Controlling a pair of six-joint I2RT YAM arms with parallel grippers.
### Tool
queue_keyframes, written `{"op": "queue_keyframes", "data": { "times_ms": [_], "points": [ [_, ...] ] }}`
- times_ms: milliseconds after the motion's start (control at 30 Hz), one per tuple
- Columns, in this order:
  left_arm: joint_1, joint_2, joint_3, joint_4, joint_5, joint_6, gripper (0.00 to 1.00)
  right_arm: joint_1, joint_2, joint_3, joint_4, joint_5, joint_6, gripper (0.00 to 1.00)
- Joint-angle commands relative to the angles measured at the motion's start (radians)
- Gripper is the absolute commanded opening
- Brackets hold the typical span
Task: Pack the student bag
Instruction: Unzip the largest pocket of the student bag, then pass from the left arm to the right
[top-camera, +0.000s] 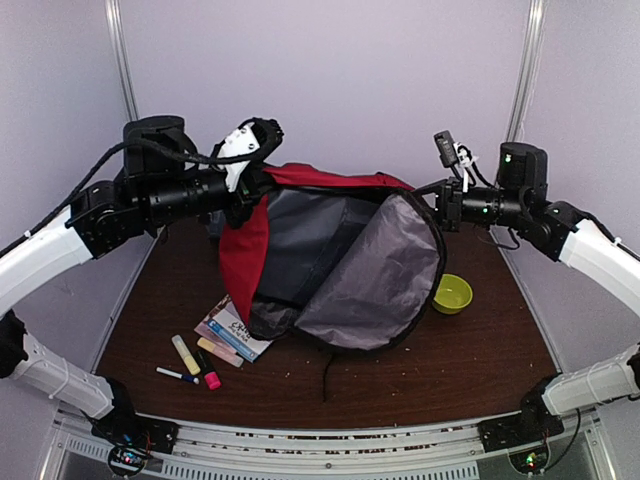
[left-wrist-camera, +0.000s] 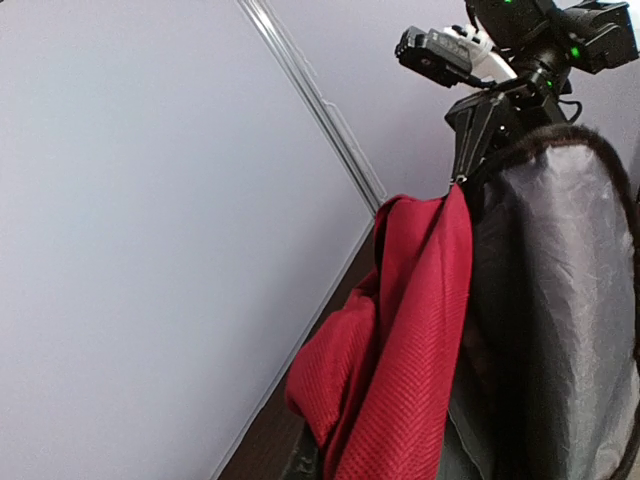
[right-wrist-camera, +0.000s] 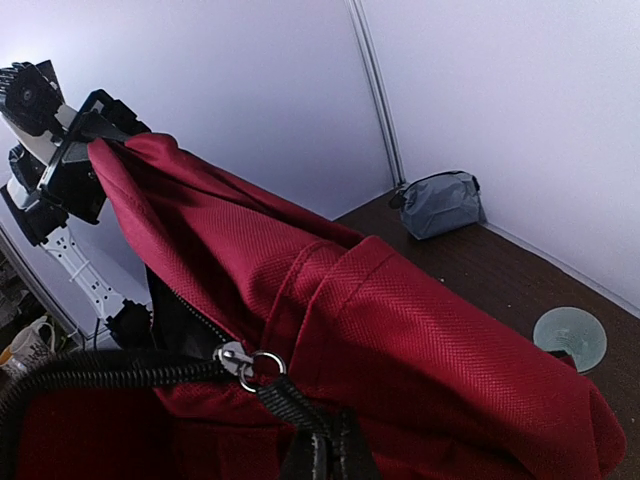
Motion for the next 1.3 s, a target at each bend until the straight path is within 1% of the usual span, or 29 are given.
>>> {"op": "queue_keyframes", "data": {
  "times_ms": [0,133,233,267,333,400,433,500,567,633,700,767,833,933,1000,1067,1100,1167,1267],
  "points": [
    [0.021,-0.141,0.038,0.114,-0.012,-0.061,0.0,-0.106,0.018,-0.051,-0.042,0.165,0.054,0.0],
    [0.021,-0.141,0.041,0.095,-0.021,-0.09,0.0,-0.11,0.043,-0.039,-0.046,0.133,0.043,0.0],
    [0.021,-0.119,0.038,0.112,-0.04,-0.186,0.0,-0.109,0.051,-0.028,-0.035,0.054,0.047,0.0],
    [0.021,-0.104,0.045,0.112,-0.059,-0.217,0.0,-0.107,0.047,-0.023,-0.03,0.015,0.05,0.02],
    [0.021,-0.073,0.061,0.093,-0.118,-0.28,0.0,-0.107,0.026,-0.022,-0.002,-0.032,0.068,0.24],
    [0.021,-0.044,0.07,0.079,-0.192,-0.323,0.0,-0.107,-0.011,-0.038,0.056,-0.087,0.112,0.43],
    [0.021,-0.033,0.067,0.079,-0.218,-0.339,0.0,-0.108,-0.033,-0.051,0.094,-0.113,0.139,0.49],
    [0.021,-0.018,0.062,0.08,-0.269,-0.361,0.0,-0.102,-0.08,-0.091,0.175,-0.142,0.197,0.58],
    [0.021,-0.007,0.057,0.081,-0.296,-0.376,0.0,-0.083,-0.12,-0.135,0.247,-0.146,0.239,0.63],
    [0.021,-0.004,0.054,0.087,-0.313,-0.386,0.0,-0.036,-0.153,-0.165,0.26,-0.135,0.236,0.78],
    [0.021,-0.004,0.05,0.089,-0.324,-0.39,0.0,0.044,-0.198,-0.179,0.213,-0.088,0.177,0.84],
    [0.021,-0.005,0.05,0.086,-0.333,-0.394,0.0,0.156,-0.247,-0.172,0.105,0.015,0.05,0.85],
    [0.021,-0.006,0.047,0.088,-0.331,-0.398,0.0,0.282,-0.301,-0.189,0.076,0.138,-0.017,0.84],
    [0.021,0.0,0.047,0.09,-0.323,-0.403,0.0,0.402,-0.361,-0.264,0.195,0.25,0.002,0.8],
    [0.021,0.005,0.046,0.092,-0.324,-0.407,0.0,0.497,-0.366,-0.321,0.273,0.322,0.006,0.79],
    [0.021,0.008,0.044,0.095,-0.324,-0.408,0.0,0.601,-0.334,-0.367,0.32,0.406,-0.002,0.8],
    [0.021,0.01,0.044,0.096,-0.322,-0.409,0.0,0.651,-0.306,-0.372,0.319,0.447,-0.015,0.82],
    [0.021,0.011,0.044,0.095,-0.319,-0.409,0.0,0.725,-0.234,-0.346,0.303,0.525,-0.005,0.99],
    [0.021,0.013,0.041,0.096,-0.325,-0.404,0.0,0.779,-0.129,-0.296,0.325,0.574,0.05,1.0]
  ]
}}
